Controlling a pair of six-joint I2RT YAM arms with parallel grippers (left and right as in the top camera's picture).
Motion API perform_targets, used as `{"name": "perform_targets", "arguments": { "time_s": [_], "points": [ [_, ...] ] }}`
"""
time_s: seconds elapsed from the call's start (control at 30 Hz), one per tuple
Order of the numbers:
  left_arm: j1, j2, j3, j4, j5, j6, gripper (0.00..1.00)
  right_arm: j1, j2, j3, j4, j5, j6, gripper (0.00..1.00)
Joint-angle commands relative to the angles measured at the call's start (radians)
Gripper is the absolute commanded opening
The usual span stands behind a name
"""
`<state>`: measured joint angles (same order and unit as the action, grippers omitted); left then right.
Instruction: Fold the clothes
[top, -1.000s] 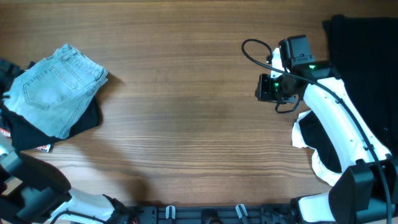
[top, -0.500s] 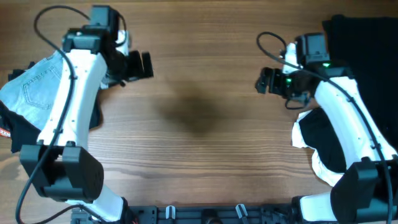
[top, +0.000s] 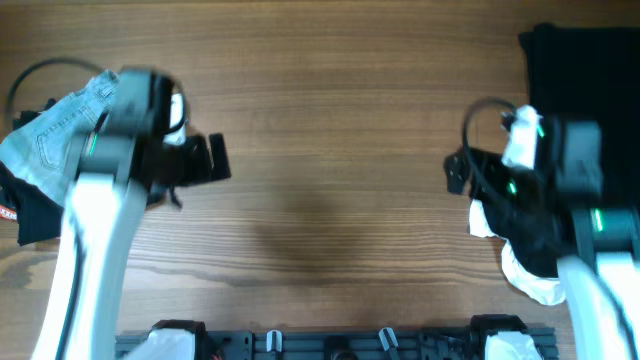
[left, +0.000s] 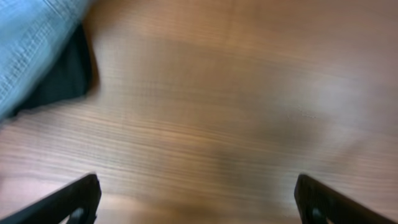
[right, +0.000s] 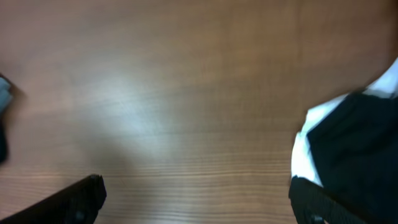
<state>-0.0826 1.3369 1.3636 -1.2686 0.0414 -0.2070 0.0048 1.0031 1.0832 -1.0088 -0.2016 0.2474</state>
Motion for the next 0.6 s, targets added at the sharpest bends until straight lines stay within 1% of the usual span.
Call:
{"name": "perform_targets", "arguments": {
  "time_s": [0.0,0.03,0.1,0.2,0.37,0.57],
  "points": [
    [-0.022,-0.414,-0.200,0.149,-0.009,-0.045,1.00,0.003,-0.275,-0.147,0.087,0.056,0.018,1.00],
    [-0.025,-0.504,-0.247,0.181,-0.009,-0.069,1.00,0.003,-0.355,-0.188,0.122,0.056,0.018,1.00],
    [-0.025,-0.677,-0.318,0.235,-0.010,-0.070,1.00,0.003,-0.470,-0.233,0.133,0.056,0.017,1.00],
    [-0.025,-0.842,-0.334,0.239,-0.010,-0.070,1.00,0.003,-0.542,-0.244,0.112,0.056,0.018,1.00],
    [-0.025,-0.961,-0.334,0.166,-0.010,-0.070,1.00,0.003,-0.542,-0.244,0.102,0.055,0.018,1.00],
    [-0.025,-0.968,-0.334,0.016,-0.010,-0.070,1.00,0.003,-0.541,-0.244,0.102,0.056,0.018,1.00]
  ]
}}
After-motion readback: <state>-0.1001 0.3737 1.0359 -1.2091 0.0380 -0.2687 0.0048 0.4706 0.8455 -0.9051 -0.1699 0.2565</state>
